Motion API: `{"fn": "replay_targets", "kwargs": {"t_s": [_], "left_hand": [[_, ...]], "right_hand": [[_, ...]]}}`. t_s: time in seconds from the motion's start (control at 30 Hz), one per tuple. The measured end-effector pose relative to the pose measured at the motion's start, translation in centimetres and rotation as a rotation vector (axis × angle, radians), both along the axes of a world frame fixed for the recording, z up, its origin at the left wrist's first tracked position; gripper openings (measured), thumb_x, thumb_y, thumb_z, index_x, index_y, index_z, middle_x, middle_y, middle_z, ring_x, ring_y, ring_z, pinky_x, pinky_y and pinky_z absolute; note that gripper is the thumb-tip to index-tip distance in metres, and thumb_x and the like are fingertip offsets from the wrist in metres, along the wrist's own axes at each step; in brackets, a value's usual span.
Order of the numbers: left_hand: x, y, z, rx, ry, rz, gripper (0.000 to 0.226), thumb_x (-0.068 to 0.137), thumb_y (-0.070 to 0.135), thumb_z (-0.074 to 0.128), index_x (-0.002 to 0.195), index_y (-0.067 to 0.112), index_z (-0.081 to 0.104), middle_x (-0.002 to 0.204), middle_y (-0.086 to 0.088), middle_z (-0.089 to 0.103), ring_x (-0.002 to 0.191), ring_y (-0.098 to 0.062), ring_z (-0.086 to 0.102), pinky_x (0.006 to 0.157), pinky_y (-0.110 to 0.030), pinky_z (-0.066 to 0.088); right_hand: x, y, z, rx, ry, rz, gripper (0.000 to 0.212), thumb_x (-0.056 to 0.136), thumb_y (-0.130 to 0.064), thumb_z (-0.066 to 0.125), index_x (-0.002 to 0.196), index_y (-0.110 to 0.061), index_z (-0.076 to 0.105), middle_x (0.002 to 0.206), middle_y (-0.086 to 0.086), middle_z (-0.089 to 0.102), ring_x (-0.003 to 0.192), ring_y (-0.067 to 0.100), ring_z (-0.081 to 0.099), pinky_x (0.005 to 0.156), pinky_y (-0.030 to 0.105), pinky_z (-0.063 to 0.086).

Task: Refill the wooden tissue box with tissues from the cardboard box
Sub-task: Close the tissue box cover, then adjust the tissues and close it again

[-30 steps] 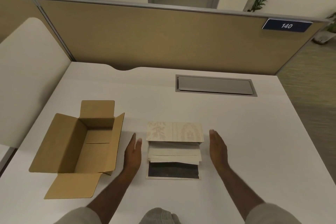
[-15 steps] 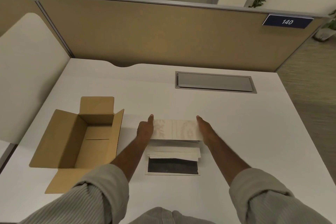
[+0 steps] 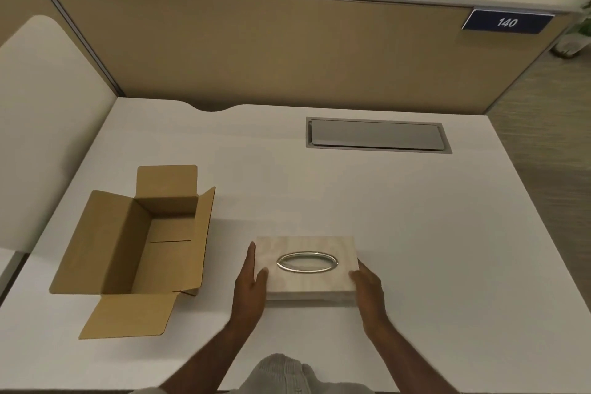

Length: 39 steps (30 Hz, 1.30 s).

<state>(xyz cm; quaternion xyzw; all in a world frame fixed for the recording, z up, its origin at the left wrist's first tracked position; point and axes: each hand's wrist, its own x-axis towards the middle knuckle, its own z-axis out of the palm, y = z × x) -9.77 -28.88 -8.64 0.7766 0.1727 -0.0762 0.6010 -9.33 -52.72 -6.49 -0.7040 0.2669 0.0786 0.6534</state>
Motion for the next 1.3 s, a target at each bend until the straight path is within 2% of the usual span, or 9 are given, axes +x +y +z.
{"fn": "replay_targets", "kwargs": {"t_s": [0.13, 0.33, 0.5, 0.63, 0.7, 0.8, 0.9, 1.07, 1.3], "left_hand": [[-0.7, 0.1, -0.6, 0.065, -0.023, -0.040, 0.059, 0.102, 0.016, 0.046, 0.155, 0.022, 0.020, 0.157, 0.012, 0.026, 0.147, -0.013, 0.027, 0.120, -0.034, 0.023], [-0.6, 0.3, -0.3, 0.075, -0.026, -0.048, 0.059, 0.101, 0.015, 0.048, 0.154, 0.015, 0.023, 0.159, -0.001, 0.030, 0.146, -0.020, 0.030, 0.120, -0.047, 0.027], [-0.8, 0.3, 0.1, -0.012, 0.000, -0.004, 0.061, 0.099, 0.011, 0.052, 0.153, 0.017, 0.024, 0.159, -0.002, 0.029, 0.147, -0.022, 0.029, 0.120, -0.044, 0.028], [-1.1, 0.8, 0.7, 0.342, -0.228, -0.127, 0.063, 0.098, 0.030, 0.054, 0.153, 0.025, 0.024, 0.163, 0.004, 0.021, 0.150, -0.016, 0.021, 0.121, -0.039, 0.023], [-0.7, 1.0, 1.1, 0.534, -0.390, -0.340, 0.072, 0.095, 0.043, 0.054, 0.155, 0.028, 0.017, 0.165, 0.006, 0.013, 0.152, -0.013, 0.010, 0.123, -0.034, 0.014], [0.3, 0.3, 1.5, 0.842, -0.419, -0.740, 0.105, 0.078, 0.070, 0.055, 0.156, 0.026, 0.000, 0.166, 0.000, -0.005, 0.153, -0.021, -0.008, 0.124, -0.051, 0.008], [1.6, -0.9, 1.8, 1.059, -0.356, -0.949, 0.131, 0.064, 0.079, 0.062, 0.154, 0.019, -0.012, 0.164, -0.008, -0.015, 0.151, -0.030, -0.016, 0.121, -0.058, -0.001], [3.1, -1.7, 2.5, 1.134, -0.245, -0.970, 0.140, 0.062, 0.073, 0.071, 0.150, 0.022, -0.025, 0.163, -0.011, -0.017, 0.150, -0.034, -0.014, 0.118, -0.063, 0.002], [3.6, -1.6, 3.6, 1.160, -0.244, -0.964, 0.124, 0.074, 0.051, 0.074, 0.153, 0.021, -0.017, 0.165, -0.011, -0.002, 0.152, -0.032, 0.004, 0.121, -0.057, 0.010]], "right_hand": [[-1.6, -0.3, -1.8, 0.016, -0.011, 0.007, 0.032, 0.094, -0.002, 0.053, 0.113, -0.020, 0.071, 0.100, -0.014, 0.075, 0.093, -0.001, 0.067, 0.077, 0.007, 0.048], [-1.7, -0.4, -2.0, 0.005, -0.025, 0.028, 0.035, 0.096, -0.002, 0.051, 0.113, -0.026, 0.070, 0.106, -0.017, 0.073, 0.099, -0.002, 0.066, 0.078, 0.006, 0.047], [-1.7, -1.0, -1.7, -0.004, -0.005, 0.001, 0.035, 0.101, -0.021, 0.051, 0.136, -0.019, 0.056, 0.128, -0.012, 0.062, 0.115, -0.001, 0.058, 0.088, 0.009, 0.044], [-2.7, -1.7, -1.9, -0.066, -0.013, -0.050, 0.035, 0.104, -0.026, 0.046, 0.135, -0.015, 0.057, 0.134, 0.001, 0.061, 0.125, 0.016, 0.054, 0.110, 0.039, 0.040], [-3.2, -2.1, -2.1, -0.141, -0.025, -0.055, 0.032, 0.103, -0.023, 0.047, 0.132, -0.016, 0.059, 0.132, 0.003, 0.062, 0.124, 0.018, 0.054, 0.109, 0.039, 0.040], [-4.1, -2.5, -1.9, -0.260, -0.077, -0.036, 0.027, 0.101, -0.013, 0.052, 0.124, -0.022, 0.062, 0.127, 0.001, 0.064, 0.122, 0.020, 0.056, 0.098, 0.028, 0.043], [-4.9, -2.3, -1.1, -0.585, -0.309, 0.158, 0.031, 0.097, -0.008, 0.057, 0.123, -0.023, 0.062, 0.127, -0.003, 0.063, 0.120, 0.016, 0.056, 0.102, 0.031, 0.044], [-4.0, -1.0, -0.1, -1.021, -0.586, 0.577, 0.039, 0.093, -0.022, 0.056, 0.132, -0.015, 0.059, 0.146, 0.007, 0.050, 0.136, 0.022, 0.044, 0.115, 0.040, 0.029], [-1.8, 1.2, 0.6, -1.126, -0.608, 0.795, 0.043, 0.092, -0.033, 0.058, 0.133, -0.021, 0.057, 0.156, 0.005, 0.036, 0.145, 0.022, 0.030, 0.117, 0.043, 0.024]]}}
